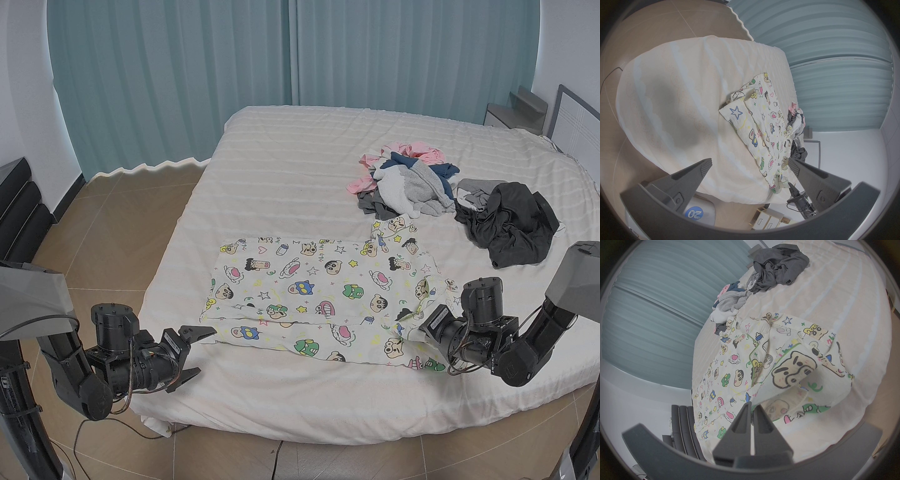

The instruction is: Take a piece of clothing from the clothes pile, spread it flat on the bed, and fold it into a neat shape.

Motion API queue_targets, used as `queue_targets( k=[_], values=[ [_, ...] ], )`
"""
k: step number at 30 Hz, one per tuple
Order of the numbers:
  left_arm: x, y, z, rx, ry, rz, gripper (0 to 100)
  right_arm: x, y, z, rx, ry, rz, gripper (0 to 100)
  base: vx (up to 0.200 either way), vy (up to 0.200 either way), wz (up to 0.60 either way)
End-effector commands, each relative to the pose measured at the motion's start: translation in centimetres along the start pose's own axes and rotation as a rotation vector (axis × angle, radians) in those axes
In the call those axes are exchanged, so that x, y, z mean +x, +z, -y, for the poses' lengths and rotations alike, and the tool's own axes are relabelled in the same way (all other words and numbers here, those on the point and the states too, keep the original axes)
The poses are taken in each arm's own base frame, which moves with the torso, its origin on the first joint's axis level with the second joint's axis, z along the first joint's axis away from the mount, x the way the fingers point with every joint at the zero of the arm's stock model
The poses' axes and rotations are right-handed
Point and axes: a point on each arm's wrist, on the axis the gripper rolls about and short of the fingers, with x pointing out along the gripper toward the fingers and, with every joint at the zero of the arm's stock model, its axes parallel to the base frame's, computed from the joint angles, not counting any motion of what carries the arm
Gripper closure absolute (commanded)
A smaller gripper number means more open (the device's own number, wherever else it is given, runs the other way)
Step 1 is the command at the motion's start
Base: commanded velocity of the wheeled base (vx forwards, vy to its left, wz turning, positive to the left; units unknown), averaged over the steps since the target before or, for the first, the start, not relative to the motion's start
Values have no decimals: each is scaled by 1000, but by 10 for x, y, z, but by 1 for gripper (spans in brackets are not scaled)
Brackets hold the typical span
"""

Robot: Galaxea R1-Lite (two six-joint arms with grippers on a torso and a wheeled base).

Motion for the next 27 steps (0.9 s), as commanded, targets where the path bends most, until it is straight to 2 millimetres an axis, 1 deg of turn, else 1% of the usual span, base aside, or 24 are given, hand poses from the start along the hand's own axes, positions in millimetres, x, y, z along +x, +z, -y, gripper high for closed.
queue_targets(
  k=[1,4,8,16,20,27],
  values=[
    [1,-1,-1,-1,3,-2,0,-13,4,-18,-6,43,3,100,0,0,0],
    [1,-1,-1,-1,3,-2,0,-15,8,-25,-7,38,0,100,0,0,0],
    [1,-1,-1,-1,3,-2,0,-15,9,-29,-8,26,-6,100,0,0,0],
    [0,-1,-1,-1,4,-4,0,-18,0,-23,-21,-51,-65,100,0,0,0],
    [0,-1,-1,-1,5,-5,0,-11,-7,-17,-11,-81,-86,100,0,0,0],
    [0,-2,-1,-1,5,-6,0,-1,-13,-8,30,-124,-104,100,0,0,0]
  ],
)
